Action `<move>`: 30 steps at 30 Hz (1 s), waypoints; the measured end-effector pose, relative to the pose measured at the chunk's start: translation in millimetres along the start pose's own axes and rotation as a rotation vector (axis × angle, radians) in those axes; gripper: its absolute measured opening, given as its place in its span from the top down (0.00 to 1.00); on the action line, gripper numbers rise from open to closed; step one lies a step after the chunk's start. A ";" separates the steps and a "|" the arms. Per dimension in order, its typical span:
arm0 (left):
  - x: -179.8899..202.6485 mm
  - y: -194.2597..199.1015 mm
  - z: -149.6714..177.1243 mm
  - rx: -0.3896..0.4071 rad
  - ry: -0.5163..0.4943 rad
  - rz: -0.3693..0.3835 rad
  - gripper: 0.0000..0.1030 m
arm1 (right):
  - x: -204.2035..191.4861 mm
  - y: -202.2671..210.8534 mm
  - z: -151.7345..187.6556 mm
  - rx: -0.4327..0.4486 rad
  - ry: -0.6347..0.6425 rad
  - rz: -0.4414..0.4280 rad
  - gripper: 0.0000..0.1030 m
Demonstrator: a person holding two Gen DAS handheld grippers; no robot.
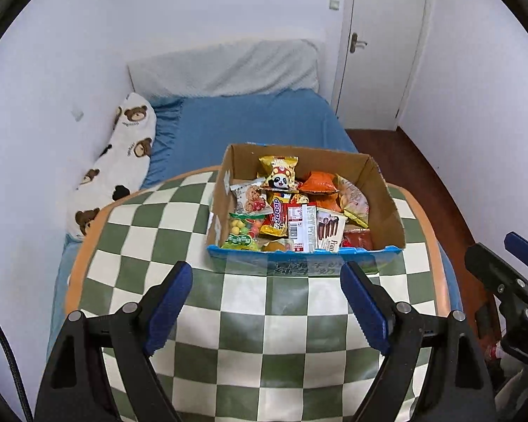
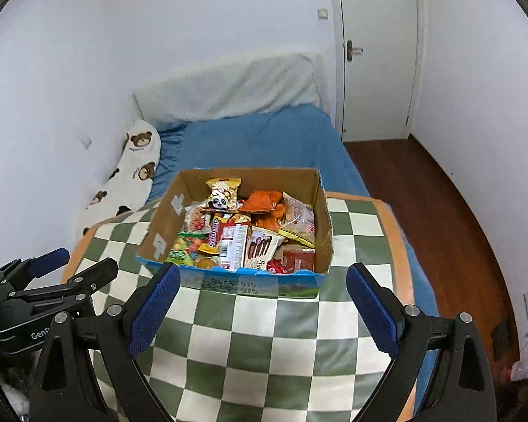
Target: Organize snacks
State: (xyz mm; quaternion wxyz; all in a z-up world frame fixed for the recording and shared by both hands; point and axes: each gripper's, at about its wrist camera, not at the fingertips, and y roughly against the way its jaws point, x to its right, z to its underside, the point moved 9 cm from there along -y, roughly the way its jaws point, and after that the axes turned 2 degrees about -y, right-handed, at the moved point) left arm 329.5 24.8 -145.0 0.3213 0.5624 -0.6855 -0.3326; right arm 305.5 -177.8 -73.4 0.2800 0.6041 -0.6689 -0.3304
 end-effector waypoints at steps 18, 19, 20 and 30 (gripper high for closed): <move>-0.2 78.8 28.8 0.072 0.005 0.006 0.17 | -18.1 93.6 37.7 0.073 0.017 0.009 0.02; -0.8 81.2 28.8 0.078 0.008 0.004 0.17 | -18.1 93.4 37.3 0.074 0.018 0.011 0.02; -1.3 81.7 28.3 0.081 0.010 0.002 0.17 | -17.7 93.3 37.7 0.075 0.020 0.015 0.01; -1.4 59.9 21.6 0.076 0.016 -0.025 0.01 | -9.0 71.3 33.2 0.073 0.020 0.051 0.01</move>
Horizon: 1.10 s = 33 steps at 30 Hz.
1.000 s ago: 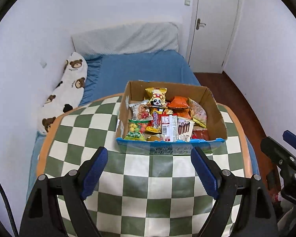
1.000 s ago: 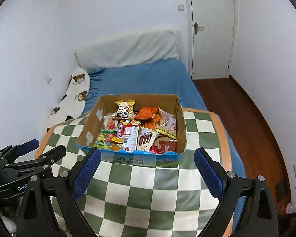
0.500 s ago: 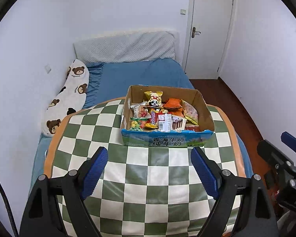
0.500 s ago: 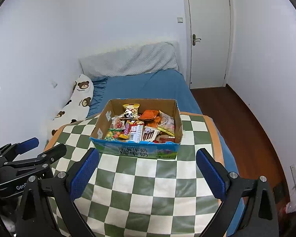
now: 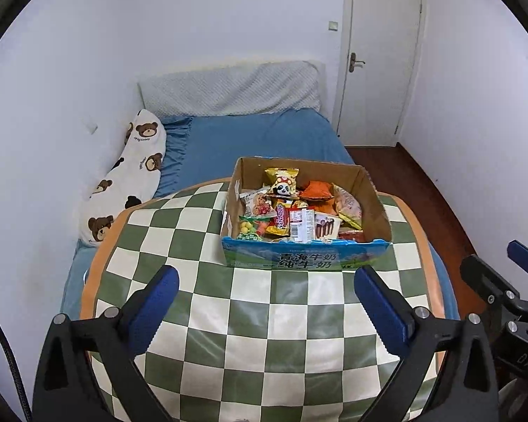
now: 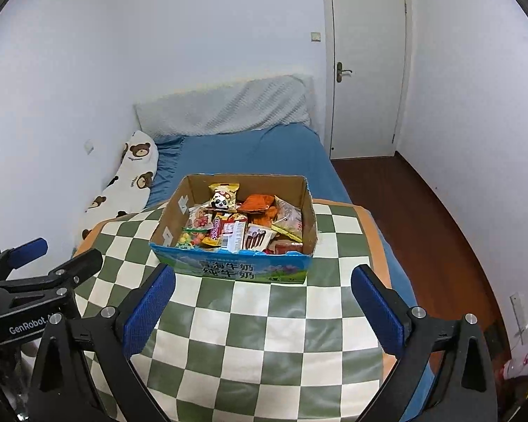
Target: Organize snacks
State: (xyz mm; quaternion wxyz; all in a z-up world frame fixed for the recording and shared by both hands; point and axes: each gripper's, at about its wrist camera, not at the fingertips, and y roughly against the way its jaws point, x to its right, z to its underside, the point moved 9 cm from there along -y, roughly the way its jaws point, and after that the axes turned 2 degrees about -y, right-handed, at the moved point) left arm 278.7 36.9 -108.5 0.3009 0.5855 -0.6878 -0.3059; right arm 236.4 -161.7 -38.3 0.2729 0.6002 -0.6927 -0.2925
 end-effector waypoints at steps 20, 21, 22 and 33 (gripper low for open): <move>1.6 -108.1 -18.8 -0.111 -0.011 -0.055 0.01 | 27.6 -114.1 -14.9 -0.082 -0.031 0.075 0.01; 1.6 -112.4 -19.1 -0.115 -0.009 -0.054 0.01 | 28.0 -117.9 -14.9 -0.087 -0.032 0.077 0.01; 1.8 -115.9 -18.8 -0.120 -0.010 -0.055 0.01 | 29.0 -124.9 -14.8 -0.098 -0.035 0.074 0.01; 0.8 -143.2 -19.9 -0.164 -0.010 -0.048 0.01 | 27.1 -158.9 -16.6 -0.137 -0.025 0.083 0.01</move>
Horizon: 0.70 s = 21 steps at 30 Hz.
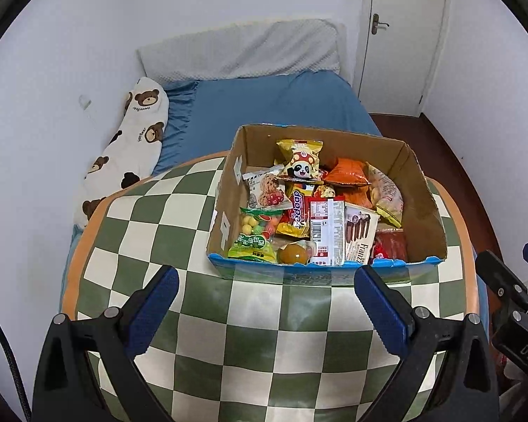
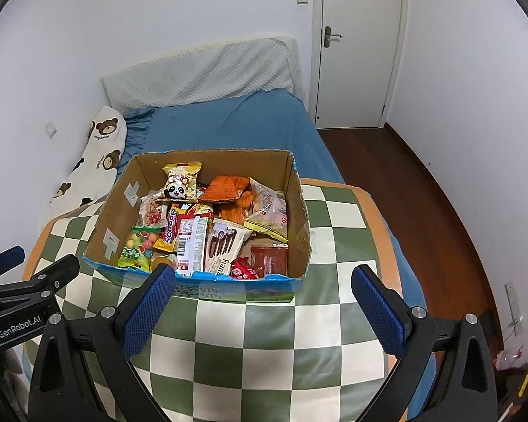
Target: Organize snacks
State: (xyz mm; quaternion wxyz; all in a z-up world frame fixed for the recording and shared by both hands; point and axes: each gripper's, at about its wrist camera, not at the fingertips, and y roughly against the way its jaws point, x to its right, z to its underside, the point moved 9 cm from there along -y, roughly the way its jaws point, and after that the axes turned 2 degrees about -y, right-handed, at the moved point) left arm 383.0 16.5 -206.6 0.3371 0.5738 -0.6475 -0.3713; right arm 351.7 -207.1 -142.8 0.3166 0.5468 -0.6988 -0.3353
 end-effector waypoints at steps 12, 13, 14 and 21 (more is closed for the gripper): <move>0.6 -1.9 -2.0 -0.002 -0.003 0.006 0.01 | -1.5 -2.0 -3.2 -0.006 0.001 0.007 0.01; 0.9 -1.9 -2.4 -0.002 -0.002 0.007 0.01 | -1.5 -1.8 -3.3 -0.005 0.001 0.008 0.01; 1.4 -2.8 -2.5 -0.003 -0.004 0.008 0.01 | -1.3 -2.1 -3.2 -0.007 0.001 0.008 0.01; 2.3 -4.6 -2.3 -0.003 -0.007 0.009 0.01 | -0.8 -2.3 -2.6 -0.008 0.000 0.009 0.01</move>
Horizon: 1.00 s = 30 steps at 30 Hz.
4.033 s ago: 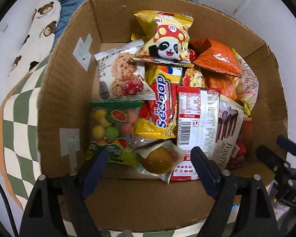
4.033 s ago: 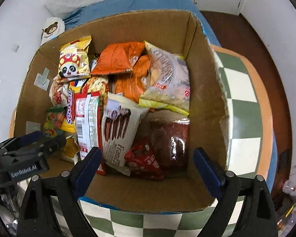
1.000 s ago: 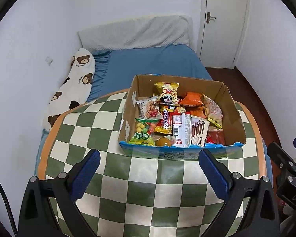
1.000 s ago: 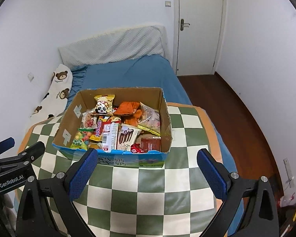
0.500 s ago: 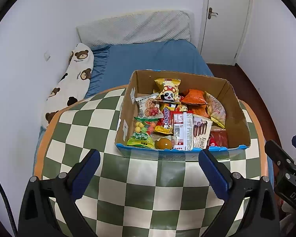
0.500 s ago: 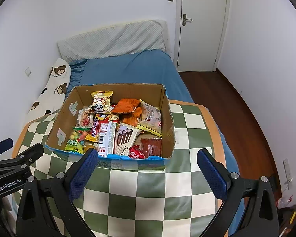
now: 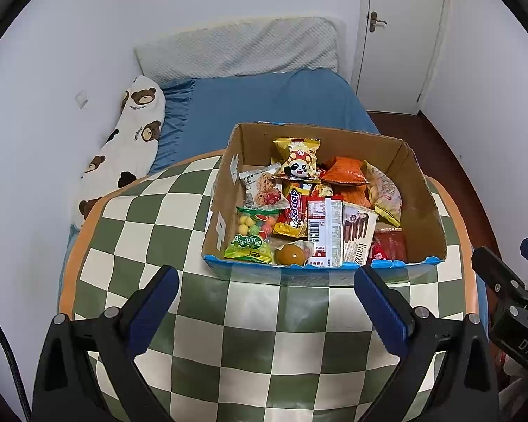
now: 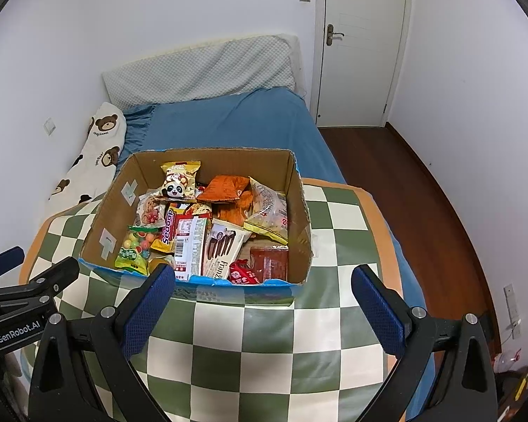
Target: Organize snacks
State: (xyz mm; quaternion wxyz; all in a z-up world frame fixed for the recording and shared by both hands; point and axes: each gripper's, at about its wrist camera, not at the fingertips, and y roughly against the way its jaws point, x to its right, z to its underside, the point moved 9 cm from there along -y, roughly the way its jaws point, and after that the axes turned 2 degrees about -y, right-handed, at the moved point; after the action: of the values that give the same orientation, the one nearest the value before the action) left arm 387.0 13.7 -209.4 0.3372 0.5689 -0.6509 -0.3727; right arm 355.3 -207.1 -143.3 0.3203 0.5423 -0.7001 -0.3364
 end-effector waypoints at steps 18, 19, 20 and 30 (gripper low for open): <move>8.6 5.3 4.2 0.017 -0.024 0.007 0.01 | 2.6 -0.2 0.4 0.002 0.003 -0.002 0.01; 8.5 6.2 4.0 0.018 -0.025 0.009 0.01 | 3.6 0.5 0.4 0.003 0.002 -0.002 0.01; 8.6 7.0 3.5 0.020 -0.027 0.009 0.01 | 4.5 1.3 0.5 0.005 0.002 -0.003 0.01; 10.7 9.4 3.9 0.024 -0.035 0.011 0.01 | 5.4 5.2 0.4 0.008 0.007 -0.003 0.01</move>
State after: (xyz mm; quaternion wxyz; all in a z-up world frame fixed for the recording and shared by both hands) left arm 377.7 4.2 -202.9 0.3210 0.5628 -0.6643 -0.3728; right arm 351.0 -211.3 -138.8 0.3199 0.5459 -0.6996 -0.3322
